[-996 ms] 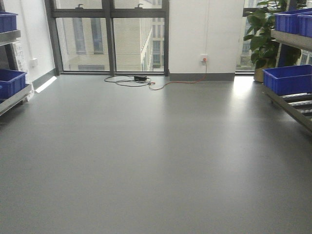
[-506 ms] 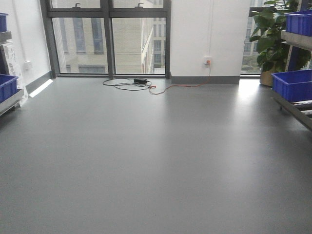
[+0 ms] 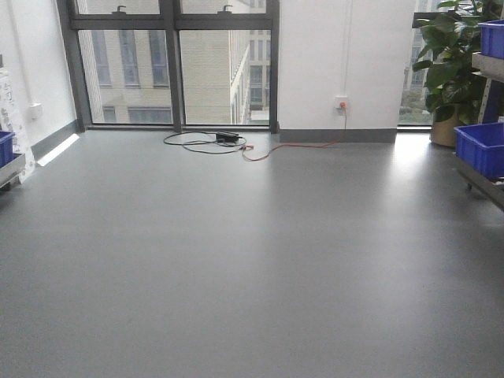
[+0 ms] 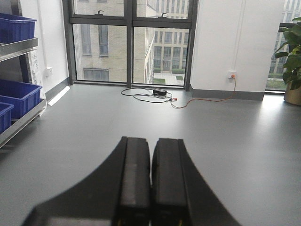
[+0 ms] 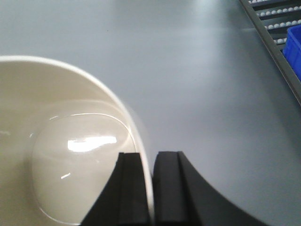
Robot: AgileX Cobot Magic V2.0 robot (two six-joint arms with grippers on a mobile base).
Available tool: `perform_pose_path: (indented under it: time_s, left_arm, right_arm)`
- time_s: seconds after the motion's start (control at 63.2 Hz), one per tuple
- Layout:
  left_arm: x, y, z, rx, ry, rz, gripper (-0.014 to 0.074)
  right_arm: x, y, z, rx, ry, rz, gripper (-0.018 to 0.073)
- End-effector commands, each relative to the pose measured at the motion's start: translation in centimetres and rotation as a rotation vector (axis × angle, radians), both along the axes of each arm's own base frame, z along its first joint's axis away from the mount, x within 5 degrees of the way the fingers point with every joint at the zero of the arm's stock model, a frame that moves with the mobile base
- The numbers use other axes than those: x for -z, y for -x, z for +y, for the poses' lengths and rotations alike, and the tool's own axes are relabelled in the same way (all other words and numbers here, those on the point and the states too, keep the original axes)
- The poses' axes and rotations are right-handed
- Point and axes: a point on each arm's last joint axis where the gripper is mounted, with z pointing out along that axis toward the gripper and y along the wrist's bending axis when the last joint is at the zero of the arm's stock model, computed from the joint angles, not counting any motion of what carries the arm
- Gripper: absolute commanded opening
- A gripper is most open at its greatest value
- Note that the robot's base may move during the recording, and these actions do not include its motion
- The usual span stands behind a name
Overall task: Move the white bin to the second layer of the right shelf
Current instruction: 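Drive toward the window and turn toward the shelf rack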
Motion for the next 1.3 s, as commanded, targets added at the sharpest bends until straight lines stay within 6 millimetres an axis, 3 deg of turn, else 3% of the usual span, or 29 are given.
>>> perform_pose_path:
  time_s: [0.0, 1.281]
  left_arm:
    - [0.09, 0.04, 0.02, 0.001, 0.014, -0.07, 0.0085]
    - [0.09, 0.04, 0.02, 0.001, 0.014, -0.07, 0.0085]
  right_arm:
    - [-1.81, -0.32, 0.0, -0.001, 0.005, -0.125, 0.0055]
    - [-1.81, -0.32, 0.0, -0.001, 0.005, -0.125, 0.0055]
